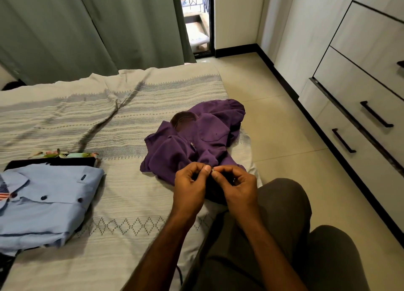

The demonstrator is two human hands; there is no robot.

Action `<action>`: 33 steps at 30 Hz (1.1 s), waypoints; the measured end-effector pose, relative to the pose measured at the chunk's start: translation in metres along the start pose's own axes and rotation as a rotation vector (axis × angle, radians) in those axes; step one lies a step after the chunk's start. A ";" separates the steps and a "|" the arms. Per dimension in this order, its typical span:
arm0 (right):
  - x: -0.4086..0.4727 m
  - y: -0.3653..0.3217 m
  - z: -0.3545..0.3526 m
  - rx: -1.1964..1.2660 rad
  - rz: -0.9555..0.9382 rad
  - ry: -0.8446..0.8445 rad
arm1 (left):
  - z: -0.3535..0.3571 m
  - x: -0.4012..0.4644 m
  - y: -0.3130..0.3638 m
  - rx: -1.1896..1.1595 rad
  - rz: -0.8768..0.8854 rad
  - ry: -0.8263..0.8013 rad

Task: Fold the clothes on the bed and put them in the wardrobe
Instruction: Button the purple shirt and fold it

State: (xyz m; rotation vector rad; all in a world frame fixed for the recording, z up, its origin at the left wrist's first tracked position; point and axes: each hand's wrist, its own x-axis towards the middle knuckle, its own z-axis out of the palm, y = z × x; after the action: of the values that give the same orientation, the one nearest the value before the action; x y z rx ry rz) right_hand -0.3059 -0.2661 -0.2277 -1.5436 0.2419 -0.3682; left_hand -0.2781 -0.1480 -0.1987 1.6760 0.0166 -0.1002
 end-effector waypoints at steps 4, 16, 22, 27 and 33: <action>0.001 -0.004 -0.002 0.329 0.158 -0.085 | 0.005 -0.005 0.003 -0.159 -0.070 -0.110; 0.003 0.005 -0.006 0.239 0.214 -0.096 | 0.001 0.000 -0.010 -0.033 -0.020 -0.131; 0.001 0.010 -0.009 0.247 0.226 -0.098 | 0.009 0.000 -0.024 -0.088 -0.083 -0.035; 0.020 0.024 -0.008 0.002 0.096 -0.017 | -0.011 0.019 -0.038 0.060 -0.090 -0.218; 0.092 0.024 0.020 -0.520 0.052 -0.054 | -0.039 0.093 -0.027 0.419 0.076 -0.199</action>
State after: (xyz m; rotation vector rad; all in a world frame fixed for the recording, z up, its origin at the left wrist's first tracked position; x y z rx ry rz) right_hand -0.2113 -0.2831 -0.2445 -2.0503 0.3534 -0.2304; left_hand -0.1853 -0.1108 -0.2280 2.0749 -0.2325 -0.2251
